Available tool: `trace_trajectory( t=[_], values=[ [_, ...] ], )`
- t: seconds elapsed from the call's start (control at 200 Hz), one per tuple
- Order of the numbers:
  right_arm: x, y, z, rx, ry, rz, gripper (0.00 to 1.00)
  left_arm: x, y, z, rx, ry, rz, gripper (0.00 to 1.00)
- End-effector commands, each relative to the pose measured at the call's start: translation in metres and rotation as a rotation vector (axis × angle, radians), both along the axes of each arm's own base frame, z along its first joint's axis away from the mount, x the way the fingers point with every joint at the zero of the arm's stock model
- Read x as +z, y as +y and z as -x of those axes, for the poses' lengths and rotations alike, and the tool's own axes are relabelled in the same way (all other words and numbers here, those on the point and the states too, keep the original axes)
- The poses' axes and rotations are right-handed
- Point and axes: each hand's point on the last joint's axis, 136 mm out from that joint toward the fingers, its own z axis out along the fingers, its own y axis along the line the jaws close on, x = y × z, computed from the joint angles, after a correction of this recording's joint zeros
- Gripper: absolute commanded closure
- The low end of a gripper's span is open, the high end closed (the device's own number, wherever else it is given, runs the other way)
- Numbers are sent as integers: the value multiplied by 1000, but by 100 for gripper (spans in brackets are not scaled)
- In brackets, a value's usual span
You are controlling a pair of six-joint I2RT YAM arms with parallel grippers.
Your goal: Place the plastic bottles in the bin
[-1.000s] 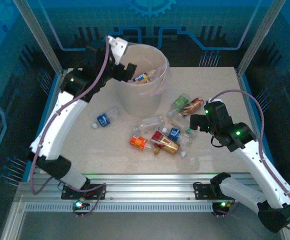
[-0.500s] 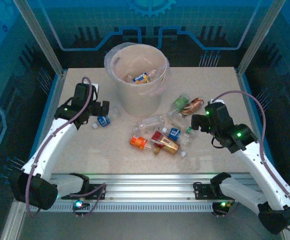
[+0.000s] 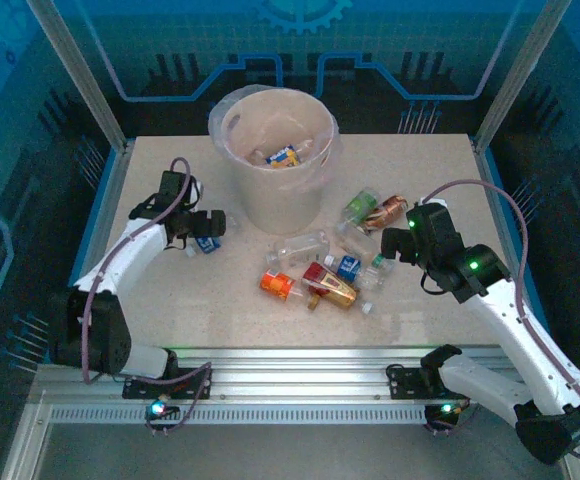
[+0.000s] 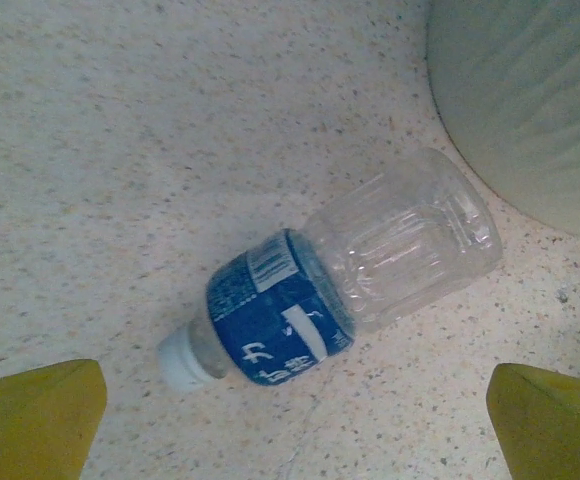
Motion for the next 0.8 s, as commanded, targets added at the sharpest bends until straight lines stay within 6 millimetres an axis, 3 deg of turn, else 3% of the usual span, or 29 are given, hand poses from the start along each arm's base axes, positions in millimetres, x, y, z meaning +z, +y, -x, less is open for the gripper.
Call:
trace_trajectory(
  t=[0.0,0.465,0.795],
  values=[
    [6,-7,2,-35,-21,3,0,-12,-11,-8,-41,2,62,1],
    [3,-3,-3,-26,-5,2,0,-46,-4,-14,-204,125,-133,1],
    [5,-2,-5,-19,-3,7,0,-66,-7,-33,-231,168,-147,1]
  ],
)
